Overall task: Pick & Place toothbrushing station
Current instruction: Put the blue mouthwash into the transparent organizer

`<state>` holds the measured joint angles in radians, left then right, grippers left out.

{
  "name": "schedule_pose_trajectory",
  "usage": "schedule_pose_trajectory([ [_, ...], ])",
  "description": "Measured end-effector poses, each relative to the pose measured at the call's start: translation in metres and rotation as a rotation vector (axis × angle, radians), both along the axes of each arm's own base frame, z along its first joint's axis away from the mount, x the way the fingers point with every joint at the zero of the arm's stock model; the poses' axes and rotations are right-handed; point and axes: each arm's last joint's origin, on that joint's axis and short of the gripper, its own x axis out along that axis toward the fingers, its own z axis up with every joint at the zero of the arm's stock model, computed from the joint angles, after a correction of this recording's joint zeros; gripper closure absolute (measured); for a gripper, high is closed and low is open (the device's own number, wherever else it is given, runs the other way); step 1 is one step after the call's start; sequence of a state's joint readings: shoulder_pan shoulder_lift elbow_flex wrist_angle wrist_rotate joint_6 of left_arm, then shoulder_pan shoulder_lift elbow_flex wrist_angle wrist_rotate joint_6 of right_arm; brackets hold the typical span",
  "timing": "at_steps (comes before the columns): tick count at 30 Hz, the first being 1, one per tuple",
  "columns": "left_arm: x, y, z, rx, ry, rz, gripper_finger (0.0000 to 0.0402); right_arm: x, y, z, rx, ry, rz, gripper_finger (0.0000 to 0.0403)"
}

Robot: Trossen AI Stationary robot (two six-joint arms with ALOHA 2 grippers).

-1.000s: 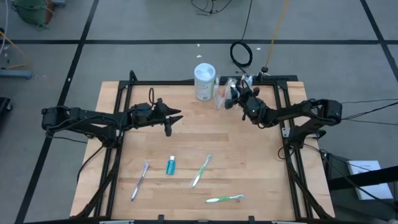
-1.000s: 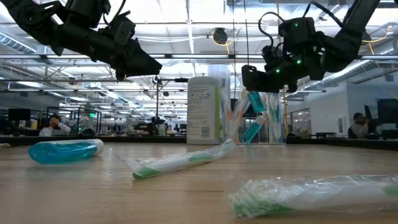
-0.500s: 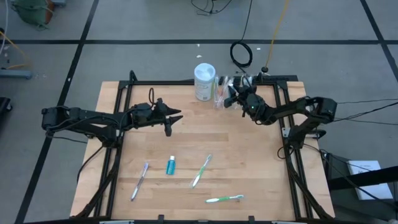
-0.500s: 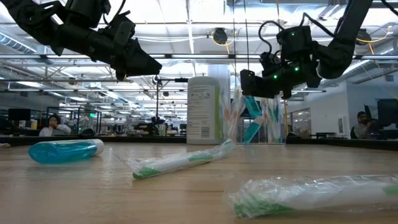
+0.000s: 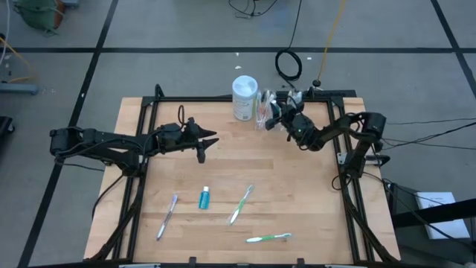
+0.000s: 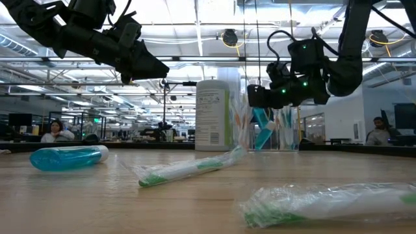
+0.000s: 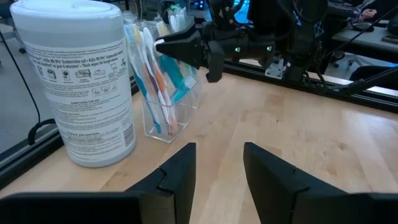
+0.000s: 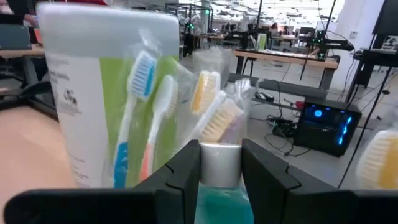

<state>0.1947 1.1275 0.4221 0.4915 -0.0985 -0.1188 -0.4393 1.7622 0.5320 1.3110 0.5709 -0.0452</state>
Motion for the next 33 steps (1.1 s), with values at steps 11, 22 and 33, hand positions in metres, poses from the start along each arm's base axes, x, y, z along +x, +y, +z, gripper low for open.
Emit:
schedule_pose_trajectory([
  [11,0.000,0.000,0.000,-0.003,-0.001,0.001,0.0263,0.001,0.003,-0.004,0.024,0.056,0.005,0.0259],
  [22,0.000,0.000,0.000,-0.002,-0.001,0.000,0.0263,0.001,0.029,0.018,-0.003,0.176,-0.008,0.0245],
  [33,0.000,0.000,0.000,-0.018,-0.005,0.003,0.0263,-0.016,0.046,0.031,0.159,0.230,0.003,0.0248],
])
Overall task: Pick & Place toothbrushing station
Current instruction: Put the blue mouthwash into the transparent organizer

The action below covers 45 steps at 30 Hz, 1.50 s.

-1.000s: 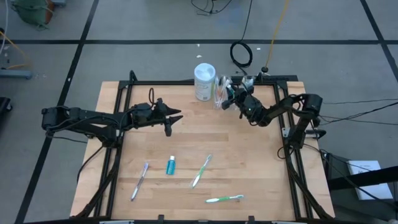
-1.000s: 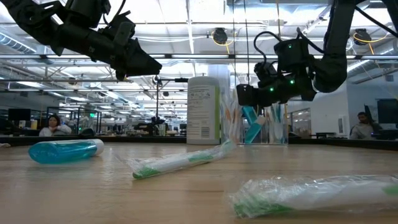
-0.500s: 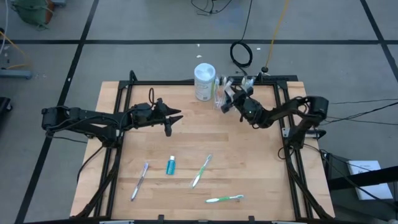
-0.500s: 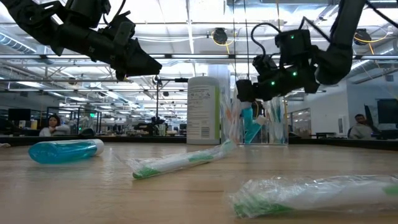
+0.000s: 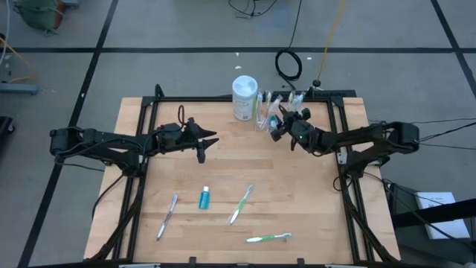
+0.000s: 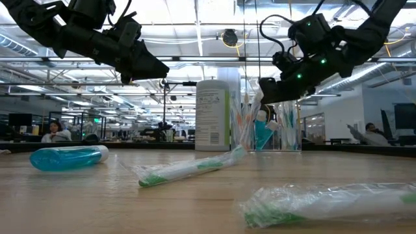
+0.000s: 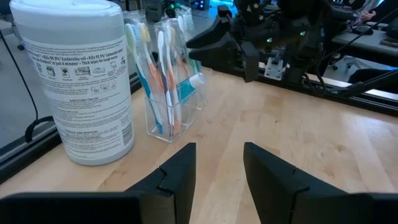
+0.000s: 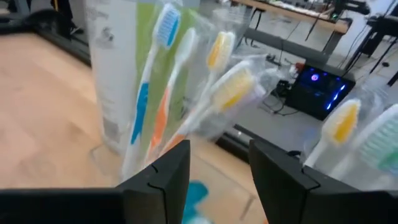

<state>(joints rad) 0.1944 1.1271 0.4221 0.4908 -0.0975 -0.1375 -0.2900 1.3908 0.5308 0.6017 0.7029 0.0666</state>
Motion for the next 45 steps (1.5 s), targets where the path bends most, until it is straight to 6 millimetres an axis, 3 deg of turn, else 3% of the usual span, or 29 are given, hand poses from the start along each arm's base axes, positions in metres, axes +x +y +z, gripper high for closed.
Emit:
schedule_pose_trajectory([
  [11,0.000,0.000,0.000,-0.003,-0.001,0.001,0.0263,0.002,0.017,0.008,0.094,-0.025,0.312,0.0272],
  [27,0.000,0.000,0.000,-0.047,-0.014,0.009,0.0263,0.002,0.016,0.008,0.095,-0.020,0.307,0.0397],
  [45,0.000,0.000,0.000,-0.047,-0.013,0.009,0.0263,0.001,0.016,0.006,0.101,-0.007,0.305,0.0402],
])
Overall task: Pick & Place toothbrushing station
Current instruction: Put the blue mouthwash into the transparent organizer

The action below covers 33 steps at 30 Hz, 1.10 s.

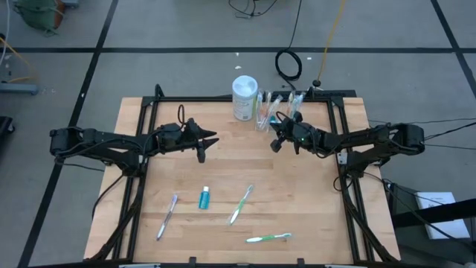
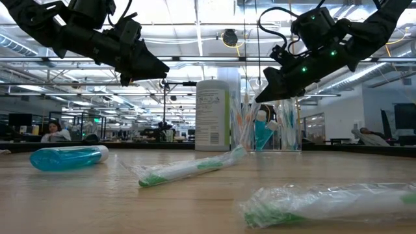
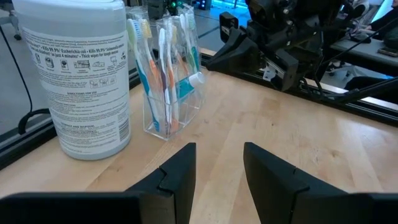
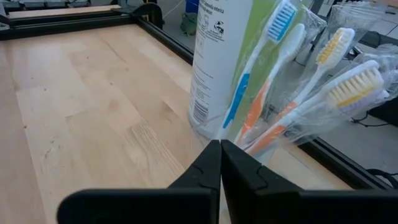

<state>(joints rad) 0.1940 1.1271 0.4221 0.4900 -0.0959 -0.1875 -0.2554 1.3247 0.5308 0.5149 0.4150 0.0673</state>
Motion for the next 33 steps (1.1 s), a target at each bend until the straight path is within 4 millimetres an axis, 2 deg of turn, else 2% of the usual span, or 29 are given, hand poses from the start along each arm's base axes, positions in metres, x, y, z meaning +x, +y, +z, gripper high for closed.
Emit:
schedule_pose_trajectory([
  [14,0.000,0.000,0.000,0.005,0.002,-0.001,0.0263,-0.006,-0.013,-0.004,0.056,0.004,-0.079,0.0402],
  [20,0.000,0.000,0.000,0.009,0.002,0.000,0.0263,-0.007,-0.013,-0.007,0.069,0.035,-0.075,0.0403],
  [24,0.000,0.000,0.000,0.009,0.002,0.000,0.0263,-0.007,-0.011,-0.008,0.107,0.036,-0.012,0.0403],
  [33,0.000,0.000,0.000,0.022,0.006,-0.003,0.0263,-0.009,-0.019,-0.009,0.133,0.021,-0.055,0.0403],
])
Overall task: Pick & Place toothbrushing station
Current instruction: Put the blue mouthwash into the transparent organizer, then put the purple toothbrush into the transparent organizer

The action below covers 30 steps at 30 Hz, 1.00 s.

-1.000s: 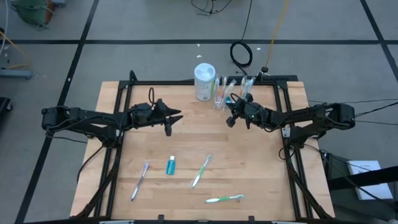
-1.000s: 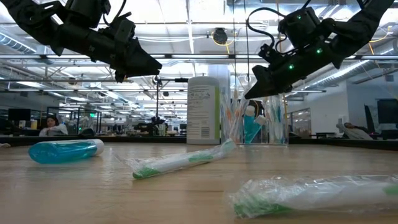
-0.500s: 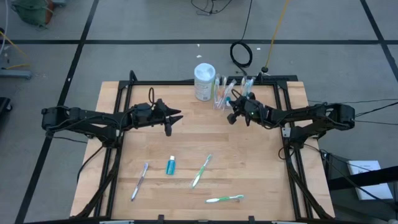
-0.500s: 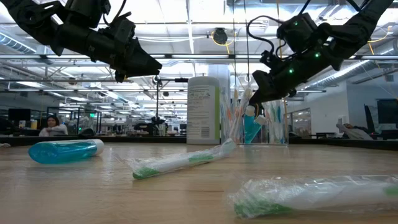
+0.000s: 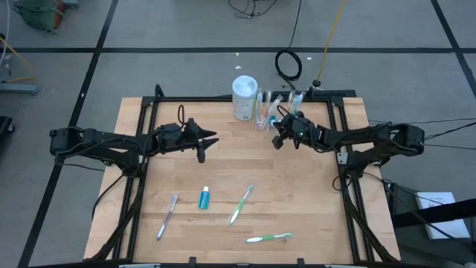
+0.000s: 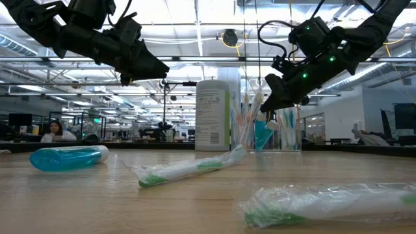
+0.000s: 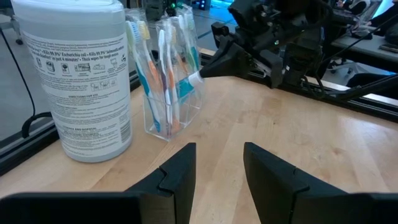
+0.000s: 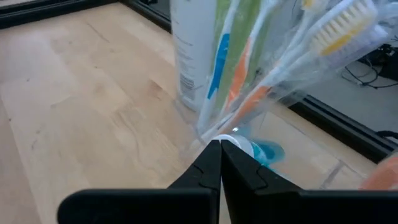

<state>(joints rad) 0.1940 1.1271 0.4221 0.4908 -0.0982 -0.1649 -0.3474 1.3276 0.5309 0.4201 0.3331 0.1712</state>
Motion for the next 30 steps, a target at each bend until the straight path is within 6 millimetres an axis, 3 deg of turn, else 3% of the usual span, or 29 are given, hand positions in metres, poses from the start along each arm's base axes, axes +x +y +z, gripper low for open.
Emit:
schedule_pose_trajectory([
  [9,0.000,0.000,0.000,0.006,-0.001,0.002,0.0263,0.002,-0.013,-0.008,-0.002,-0.004,-0.045,0.0403],
  [24,0.000,0.001,0.002,0.017,-0.012,0.009,0.0263,-0.007,-0.036,-0.002,-0.053,-0.051,-0.126,0.0403],
  [30,0.000,0.001,0.002,0.032,-0.007,0.006,0.0263,-0.010,-0.035,0.007,-0.109,-0.029,0.000,0.0403],
])
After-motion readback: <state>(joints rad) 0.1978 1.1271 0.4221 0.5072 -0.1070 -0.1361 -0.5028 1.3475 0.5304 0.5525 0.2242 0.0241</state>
